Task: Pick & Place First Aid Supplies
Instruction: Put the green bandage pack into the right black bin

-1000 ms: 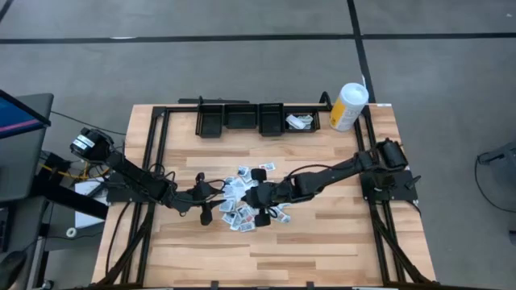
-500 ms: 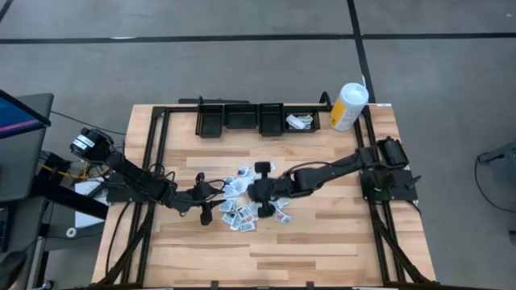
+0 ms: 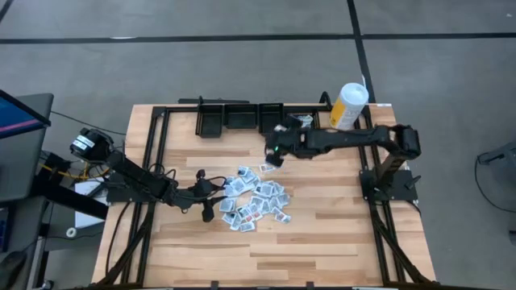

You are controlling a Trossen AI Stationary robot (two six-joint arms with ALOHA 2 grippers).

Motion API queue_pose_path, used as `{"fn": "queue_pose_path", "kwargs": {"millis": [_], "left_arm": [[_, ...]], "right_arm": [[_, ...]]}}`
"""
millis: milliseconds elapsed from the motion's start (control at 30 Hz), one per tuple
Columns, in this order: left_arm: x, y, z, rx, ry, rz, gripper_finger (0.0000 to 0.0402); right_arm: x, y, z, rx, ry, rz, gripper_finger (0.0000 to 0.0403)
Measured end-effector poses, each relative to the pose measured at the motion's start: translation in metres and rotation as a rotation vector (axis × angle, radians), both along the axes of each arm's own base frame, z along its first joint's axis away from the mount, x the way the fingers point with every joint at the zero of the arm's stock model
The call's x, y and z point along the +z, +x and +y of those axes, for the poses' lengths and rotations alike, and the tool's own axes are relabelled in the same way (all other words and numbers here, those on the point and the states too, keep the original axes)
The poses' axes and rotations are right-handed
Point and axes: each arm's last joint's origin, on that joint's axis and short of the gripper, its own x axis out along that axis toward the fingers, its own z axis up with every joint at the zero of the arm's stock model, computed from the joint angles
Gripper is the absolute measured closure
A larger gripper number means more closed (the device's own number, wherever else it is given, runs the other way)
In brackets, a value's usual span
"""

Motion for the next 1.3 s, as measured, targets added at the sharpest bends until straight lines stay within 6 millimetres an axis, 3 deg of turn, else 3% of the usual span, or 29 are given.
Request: {"fn": "queue_pose_path", "kwargs": {"millis": [133,400,700,967,1300], "left_arm": [[0.001,0.002,0.005,0.019,0.028,-0.001,0.0253],[0.005,0.009,0.02,0.078,0.08,-0.026,0.0253],[0.009,0.015,0.041,0.141,0.164,-0.03,0.0253],[0.016,0.022,0.062,0.085,0.137,-0.096,0.0253],[0.019,0.023,0.07,0.073,0.121,-0.132,0.0253]], "right_arm": [[0.003,-0.016,-0.031,-0.157,0.013,0.008,0.0403],[-0.016,-0.03,-0.079,-0.307,0.068,0.078,0.0403],[-0.019,-0.032,-0.087,-0.3,0.084,0.099,0.0395],[-0.02,-0.036,-0.092,-0.297,0.083,0.138,0.0348],[-0.021,-0.043,-0.101,-0.332,0.092,0.165,0.032]]}}
